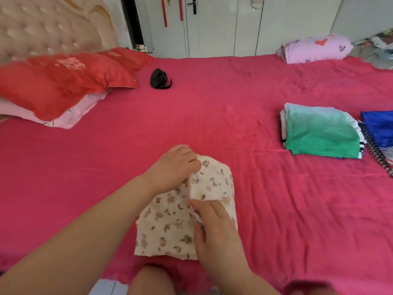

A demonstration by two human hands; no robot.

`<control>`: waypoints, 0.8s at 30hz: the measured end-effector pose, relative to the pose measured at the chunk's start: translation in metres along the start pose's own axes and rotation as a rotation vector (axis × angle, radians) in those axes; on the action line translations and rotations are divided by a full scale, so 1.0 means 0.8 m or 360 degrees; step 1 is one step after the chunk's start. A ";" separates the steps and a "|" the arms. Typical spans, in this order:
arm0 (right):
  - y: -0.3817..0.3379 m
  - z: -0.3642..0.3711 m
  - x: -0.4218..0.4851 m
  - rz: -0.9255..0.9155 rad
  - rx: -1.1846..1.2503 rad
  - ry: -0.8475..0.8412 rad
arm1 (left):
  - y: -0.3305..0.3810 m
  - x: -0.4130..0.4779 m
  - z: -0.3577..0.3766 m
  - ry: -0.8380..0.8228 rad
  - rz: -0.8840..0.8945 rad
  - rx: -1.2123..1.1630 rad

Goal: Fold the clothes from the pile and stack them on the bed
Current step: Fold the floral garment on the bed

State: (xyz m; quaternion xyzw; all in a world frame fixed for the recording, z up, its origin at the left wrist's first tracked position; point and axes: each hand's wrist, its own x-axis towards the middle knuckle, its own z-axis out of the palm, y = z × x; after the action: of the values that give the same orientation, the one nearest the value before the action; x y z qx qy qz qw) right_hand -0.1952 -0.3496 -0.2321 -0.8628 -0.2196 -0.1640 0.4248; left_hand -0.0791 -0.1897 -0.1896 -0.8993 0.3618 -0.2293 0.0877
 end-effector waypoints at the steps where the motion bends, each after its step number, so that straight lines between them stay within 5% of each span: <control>1: -0.013 0.020 0.004 -0.0063 0.0022 -0.0043 | -0.012 -0.021 0.000 -0.0003 -0.0084 0.0004; 6: -0.052 0.095 0.013 -0.0146 -0.0025 -0.0680 | -0.048 -0.111 0.012 -0.0130 -0.0473 0.0012; 9: -0.034 0.098 0.018 -0.0399 -0.0285 -0.0605 | -0.050 -0.153 0.026 -0.0305 -0.0725 -0.0023; 15: 0.038 0.069 0.059 0.0072 -0.0817 -0.0639 | 0.011 -0.143 0.033 -0.0232 -0.1163 -0.0710; 24: 0.068 0.099 0.054 0.0241 -0.0924 -0.0778 | 0.063 -0.154 0.096 -0.0643 -0.1259 -0.0574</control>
State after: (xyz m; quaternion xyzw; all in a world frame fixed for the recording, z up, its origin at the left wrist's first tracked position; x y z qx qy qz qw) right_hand -0.1225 -0.3051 -0.2940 -0.9746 -0.1945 0.0229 0.1088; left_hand -0.1511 -0.1415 -0.3167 -0.9955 0.0015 0.0008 -0.0950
